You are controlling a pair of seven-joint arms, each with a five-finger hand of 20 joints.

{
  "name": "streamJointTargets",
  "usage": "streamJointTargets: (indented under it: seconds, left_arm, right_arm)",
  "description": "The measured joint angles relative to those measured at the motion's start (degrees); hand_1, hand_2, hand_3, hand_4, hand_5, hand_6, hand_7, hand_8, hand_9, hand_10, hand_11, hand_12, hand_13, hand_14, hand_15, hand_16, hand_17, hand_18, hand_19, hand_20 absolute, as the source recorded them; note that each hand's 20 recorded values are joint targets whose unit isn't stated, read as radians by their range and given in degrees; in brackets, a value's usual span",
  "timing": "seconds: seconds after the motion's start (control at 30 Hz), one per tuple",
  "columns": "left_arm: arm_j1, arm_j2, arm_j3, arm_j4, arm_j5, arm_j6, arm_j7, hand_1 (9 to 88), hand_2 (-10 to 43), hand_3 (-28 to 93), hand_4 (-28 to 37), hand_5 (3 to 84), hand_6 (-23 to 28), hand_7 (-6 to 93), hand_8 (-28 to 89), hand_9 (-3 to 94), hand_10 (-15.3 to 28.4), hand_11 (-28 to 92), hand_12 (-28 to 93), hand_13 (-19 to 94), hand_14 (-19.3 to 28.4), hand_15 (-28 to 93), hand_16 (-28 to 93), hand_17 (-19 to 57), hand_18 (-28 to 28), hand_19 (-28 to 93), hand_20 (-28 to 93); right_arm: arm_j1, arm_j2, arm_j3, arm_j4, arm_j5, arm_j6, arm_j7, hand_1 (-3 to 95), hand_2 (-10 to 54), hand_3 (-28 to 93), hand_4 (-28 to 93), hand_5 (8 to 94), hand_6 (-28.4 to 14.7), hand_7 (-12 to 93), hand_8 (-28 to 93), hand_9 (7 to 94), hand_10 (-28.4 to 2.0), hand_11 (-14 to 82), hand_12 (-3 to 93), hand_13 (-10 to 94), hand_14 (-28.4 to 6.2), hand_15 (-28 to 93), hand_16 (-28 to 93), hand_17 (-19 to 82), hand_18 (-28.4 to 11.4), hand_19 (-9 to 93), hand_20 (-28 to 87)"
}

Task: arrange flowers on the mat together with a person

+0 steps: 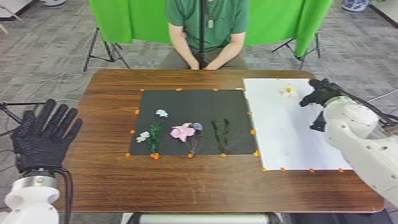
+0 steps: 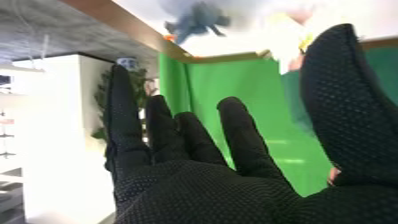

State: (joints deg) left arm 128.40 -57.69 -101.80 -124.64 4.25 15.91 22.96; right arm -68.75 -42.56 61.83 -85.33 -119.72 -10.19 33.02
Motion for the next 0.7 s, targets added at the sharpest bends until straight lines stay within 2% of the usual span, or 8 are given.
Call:
streamJointTargets:
  seconds: [0.13, 0.2, 0.33, 0.43, 0.5, 0.57, 0.6, 0.7]
  left_arm:
    - [-0.2, -0.01, 0.14, 0.06, 0.05, 0.03, -0.02, 28.0, 12.9, 71, -28.3, 37.5, 6.8, 13.7, -11, 33.9, 14.2, 20, 9, 26, 13.3, 30, -7, -6.2, 13.4, 31, 12]
    - [-0.2, -0.03, 0.18, 0.07, 0.02, 0.04, 0.01, 28.1, 12.9, 71, -28.3, 37.6, 6.8, 13.7, -11, 33.9, 14.2, 20, 9, 26, 13.4, 30, -7, -6.2, 13.4, 31, 12]
    - [-0.2, -0.05, 0.18, 0.09, -0.06, 0.04, 0.06, 28.1, 13.0, 71, -28.3, 37.6, 6.8, 13.8, -11, 33.9, 14.2, 20, 9, 26, 13.3, 30, -7, -6.2, 13.4, 32, 12]
    - [-0.2, -0.06, 0.18, 0.1, -0.09, 0.05, 0.08, 28.1, 13.0, 71, -28.3, 37.6, 6.8, 13.8, -11, 33.9, 14.1, 20, 9, 26, 13.4, 30, -7, -6.1, 13.3, 31, 12]
    - [-0.2, -0.06, 0.18, 0.1, -0.13, 0.07, 0.13, 28.1, 13.0, 71, -28.3, 37.6, 6.8, 13.8, -11, 33.9, 14.1, 20, 9, 26, 13.4, 30, -7, -6.1, 13.3, 31, 12]
    - [-0.2, -0.06, 0.18, 0.1, -0.15, 0.08, 0.16, 28.1, 13.0, 71, -28.3, 37.7, 6.8, 13.8, -11, 33.9, 14.1, 20, 9, 26, 13.4, 30, -7, -6.2, 13.4, 31, 12]
    - [-0.2, -0.07, 0.17, 0.1, -0.16, 0.1, 0.17, 28.1, 13.1, 71, -28.3, 37.7, 6.8, 13.8, -11, 33.9, 14.2, 20, 9, 26, 13.4, 30, -7, -6.2, 13.4, 31, 12]
    - [-0.2, -0.08, 0.14, 0.1, -0.19, 0.22, 0.21, 28.1, 13.1, 71, -28.3, 37.7, 6.9, 13.8, -11, 33.9, 14.2, 20, 9, 26, 13.3, 30, -7, -6.2, 13.4, 31, 12]
  right_arm:
    - [3.3, -1.2, -2.7, 4.3, 3.3, -5.1, 1.8, 44.6, -9.5, 76, -28, 27.3, -1.8, 17, -12, 27.4, -14.7, 5.8, 12.9, 32, -13.0, 23, 13, 26, -18.5, 55, 10]
    - [5.0, -1.9, -3.7, 6.1, 4.2, -5.8, 2.5, 46.3, -9.5, 76, -28, 30.3, -1.0, 19, -13, 32.2, -12.6, 8.2, 12.8, 36, -11.9, 28, 13, 27, -17.7, 58, 10]
    - [6.5, -2.3, -4.5, 6.8, 3.9, -5.4, 2.5, 51.2, -9.2, 75, -28, 40.2, 0.7, 24, -15, 46.3, -12.0, 18.1, 18.1, 45, -9.2, 44, 20, 27, -16.8, 66, 16]
    - [6.6, -2.2, -6.7, 6.7, 1.9, -2.0, 2.5, 57.3, -9.5, 68, -28, 47.3, 1.8, 28, -17, 53.4, -10.6, 27.0, 24.4, 51, -5.9, 47, 35, 29, -16.2, 68, 22]
    - [6.6, -2.0, -8.8, 6.8, 0.2, 1.9, 2.6, 60.5, -9.5, 64, -28, 50.7, 2.5, 32, -18, 58.1, -9.2, 23.9, 34.4, 53, -4.7, 48, 41, 31, -15.2, 67, 26]
    - [6.5, -2.1, -10.1, 6.8, -1.0, 4.0, 2.6, 62.1, -9.5, 62, -28, 52.5, 2.6, 35, -12, 62.3, -8.6, 20.8, 42.2, 55, -4.3, 49, 43, 32, -15.2, 68, 29]
    - [6.5, -2.1, -10.1, 6.8, -1.2, 4.2, 2.6, 63.7, -9.5, 59, -28, 54.9, 2.5, 44, -7, 66.4, -8.2, 21.4, 47.3, 58, -4.1, 50, 46, 34, -15.0, 69, 32]
    - [6.5, -2.1, -10.1, 6.6, -1.8, 4.2, 2.6, 64.6, -9.5, 61, -28, 59.8, 2.9, 48, -3, 71.7, -7.9, 22.4, 51.0, 63, -3.8, 48, 48, 36, -14.9, 69, 35]
